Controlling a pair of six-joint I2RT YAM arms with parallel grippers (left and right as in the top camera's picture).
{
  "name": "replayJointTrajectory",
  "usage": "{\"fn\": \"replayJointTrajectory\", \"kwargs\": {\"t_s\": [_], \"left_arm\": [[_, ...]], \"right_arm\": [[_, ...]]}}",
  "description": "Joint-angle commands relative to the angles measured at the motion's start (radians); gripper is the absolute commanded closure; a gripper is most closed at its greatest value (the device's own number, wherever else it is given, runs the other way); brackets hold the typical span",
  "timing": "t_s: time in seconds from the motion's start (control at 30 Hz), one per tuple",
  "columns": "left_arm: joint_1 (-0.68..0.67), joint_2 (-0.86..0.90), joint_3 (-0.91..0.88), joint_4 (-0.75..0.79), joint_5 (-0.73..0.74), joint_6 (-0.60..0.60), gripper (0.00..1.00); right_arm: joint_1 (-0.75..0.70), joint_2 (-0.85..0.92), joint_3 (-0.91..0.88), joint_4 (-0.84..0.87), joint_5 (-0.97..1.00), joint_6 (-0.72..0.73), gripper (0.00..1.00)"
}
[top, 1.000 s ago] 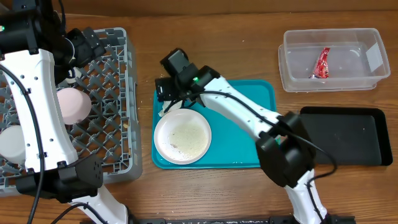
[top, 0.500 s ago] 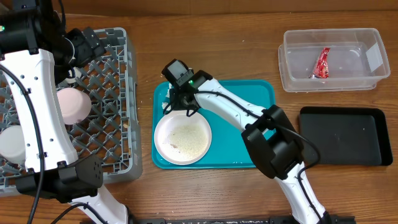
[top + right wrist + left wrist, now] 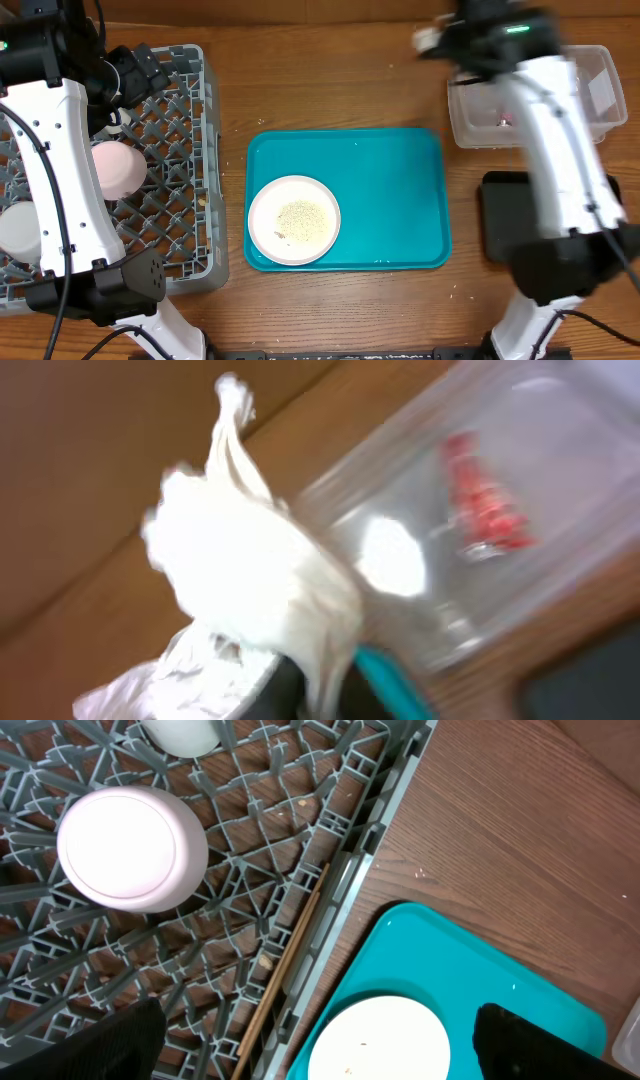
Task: Sort waste into correct bins and load items into the dishwasher
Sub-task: 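Carry the white tissue into the clear container and release, then move the right gripper back toward the white plate on the tray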
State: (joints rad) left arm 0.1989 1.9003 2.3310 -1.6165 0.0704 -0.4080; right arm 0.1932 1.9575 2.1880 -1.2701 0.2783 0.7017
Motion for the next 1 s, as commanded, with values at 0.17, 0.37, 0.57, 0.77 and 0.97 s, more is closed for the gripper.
{"fn": "replayJointTrajectory", "kwargs": {"t_s": [0.17, 0.37, 0.57, 0.77, 0.97], "left_arm": [[0.003, -0.004, 0.009, 0.001, -0.007, 0.019, 0.0], [0.003, -0.004, 0.009, 0.002, -0.007, 0.019, 0.0], [0.003, -0.004, 0.009, 0.002, -0.007, 0.019, 0.0], [0.003, -0.004, 0.009, 0.002, -0.007, 0.019, 0.0], [0.003, -0.004, 0.009, 0.002, -0.007, 0.019, 0.0]], "right_arm": [[-0.251, 0.108, -0.022, -0.023, -0.273, -0.127, 0.0], [-0.265, 0.113, -0.022, -0.096, -0.438, -0.182, 0.0], [-0.159, 0.113, -0.022, -0.222, -0.721, -0.481, 0.01], [0.081, 0.114, -0.024, -0.292, -0.666, -0.575, 0.01], [0.328, 0.117, -0.078, -0.161, -0.401, -0.44, 0.03]]}}
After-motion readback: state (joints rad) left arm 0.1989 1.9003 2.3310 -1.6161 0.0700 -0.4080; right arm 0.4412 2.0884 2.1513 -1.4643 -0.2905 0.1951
